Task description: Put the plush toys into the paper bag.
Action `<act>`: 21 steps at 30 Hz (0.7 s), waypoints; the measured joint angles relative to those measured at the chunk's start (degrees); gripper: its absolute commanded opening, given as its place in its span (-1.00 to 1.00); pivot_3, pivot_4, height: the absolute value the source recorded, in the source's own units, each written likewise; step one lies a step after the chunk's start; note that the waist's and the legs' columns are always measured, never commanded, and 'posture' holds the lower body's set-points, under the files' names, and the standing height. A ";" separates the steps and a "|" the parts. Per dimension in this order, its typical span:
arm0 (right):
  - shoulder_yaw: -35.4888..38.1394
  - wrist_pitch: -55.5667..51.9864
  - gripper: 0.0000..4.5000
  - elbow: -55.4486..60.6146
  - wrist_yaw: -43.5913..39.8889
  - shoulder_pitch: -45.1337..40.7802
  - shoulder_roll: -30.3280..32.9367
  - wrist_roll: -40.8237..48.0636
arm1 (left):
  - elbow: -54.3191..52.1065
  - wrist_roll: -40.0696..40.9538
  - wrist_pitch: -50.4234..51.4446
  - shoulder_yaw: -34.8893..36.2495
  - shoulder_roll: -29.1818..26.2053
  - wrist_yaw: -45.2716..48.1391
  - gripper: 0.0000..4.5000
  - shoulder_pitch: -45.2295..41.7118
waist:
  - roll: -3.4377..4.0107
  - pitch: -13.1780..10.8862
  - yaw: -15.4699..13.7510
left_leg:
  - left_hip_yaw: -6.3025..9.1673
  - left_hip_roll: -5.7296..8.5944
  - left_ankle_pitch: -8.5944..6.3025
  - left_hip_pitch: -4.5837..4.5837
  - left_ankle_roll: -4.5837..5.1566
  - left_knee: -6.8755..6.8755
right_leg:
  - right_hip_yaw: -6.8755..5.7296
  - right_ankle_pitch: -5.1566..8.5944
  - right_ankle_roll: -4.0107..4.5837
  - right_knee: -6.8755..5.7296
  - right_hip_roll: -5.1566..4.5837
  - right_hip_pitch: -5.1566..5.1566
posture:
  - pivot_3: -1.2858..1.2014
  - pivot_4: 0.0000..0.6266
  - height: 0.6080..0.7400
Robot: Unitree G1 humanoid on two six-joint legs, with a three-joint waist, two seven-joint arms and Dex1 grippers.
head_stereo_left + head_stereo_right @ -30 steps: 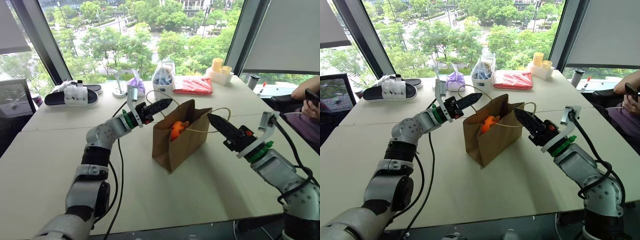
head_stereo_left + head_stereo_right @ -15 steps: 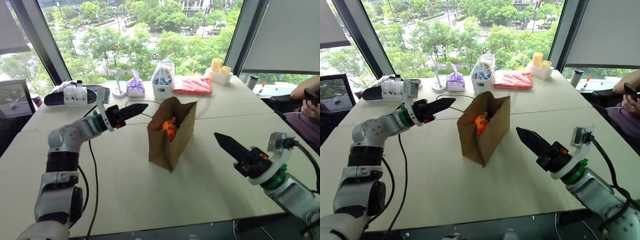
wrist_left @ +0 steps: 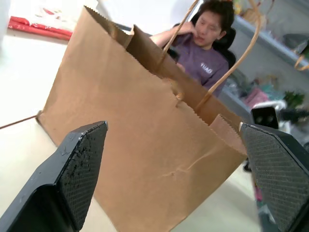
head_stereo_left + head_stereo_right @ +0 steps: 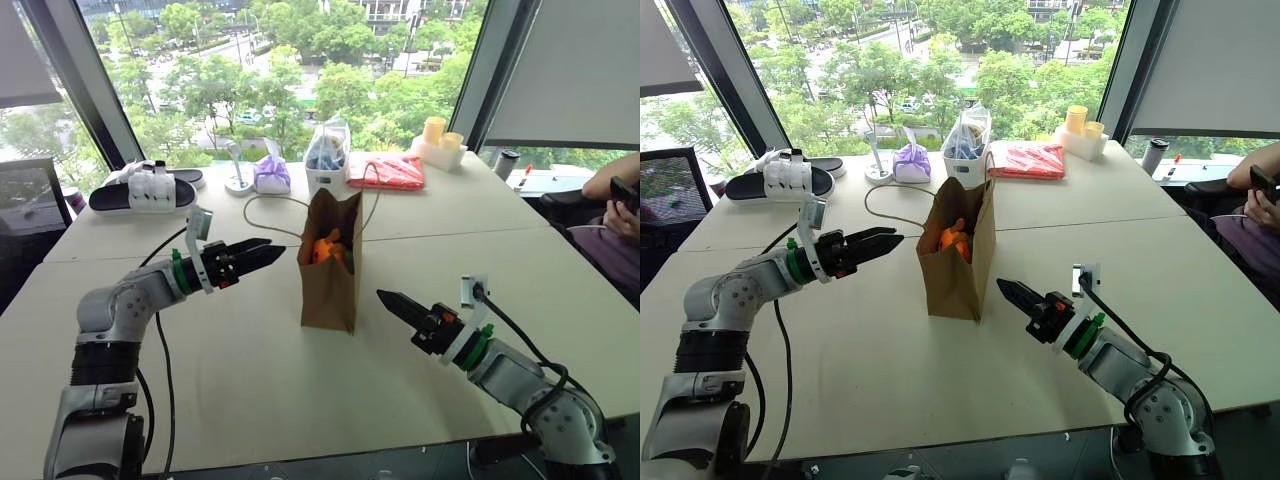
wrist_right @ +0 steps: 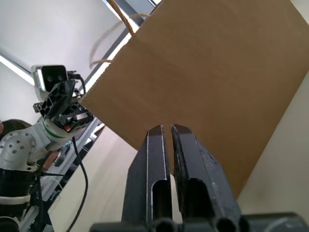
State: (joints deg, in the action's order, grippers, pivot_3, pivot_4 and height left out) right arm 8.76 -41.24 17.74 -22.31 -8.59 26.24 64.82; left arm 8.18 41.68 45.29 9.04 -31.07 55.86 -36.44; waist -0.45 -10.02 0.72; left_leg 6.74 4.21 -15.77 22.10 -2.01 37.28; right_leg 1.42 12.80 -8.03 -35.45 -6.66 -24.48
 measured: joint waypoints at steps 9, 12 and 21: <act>-0.45 0.00 -0.99 -4.33 -1.35 -3.88 -0.51 -5.29 | -7.64 3.67 4.11 1.07 -0.27 -1.66 1.00 5.36 | 0.00 0.00 0.32 | -0.01 -0.04 0.00 0.01 0.00 -0.03 | 0.01 0.00 0.00 -0.01 0.00 -0.06 | 0.03 -0.52 1.00; -0.87 -0.28 -0.99 -7.02 -2.47 -7.60 -0.67 -7.16 | -15.81 6.18 6.40 1.50 0.04 -5.20 1.00 8.44 | 0.00 0.00 0.25 | 0.00 -0.05 0.00 0.01 0.00 -0.02 | 0.02 0.00 0.01 -0.02 0.00 -0.06 | 0.03 -0.52 1.00; -5.29 -4.87 -0.99 -7.01 -6.68 -14.28 -4.87 -7.39 | -27.00 3.31 4.00 -4.75 6.70 -15.19 1.00 10.89 | 0.00 0.00 -0.04 | -0.01 0.00 0.01 0.01 -0.02 -0.01 | 0.02 -0.01 0.01 0.02 -0.02 -0.02 | 0.03 -0.52 1.00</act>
State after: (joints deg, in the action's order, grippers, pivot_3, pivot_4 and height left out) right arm 3.46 -46.11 10.72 -28.99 -22.87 21.37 57.44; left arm -18.82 44.99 49.28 4.29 -24.37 40.67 -25.55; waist -0.45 -10.01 0.67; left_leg 6.74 4.21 -15.76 22.12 -2.02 37.27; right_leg 1.44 12.79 -8.02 -35.43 -6.68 -24.50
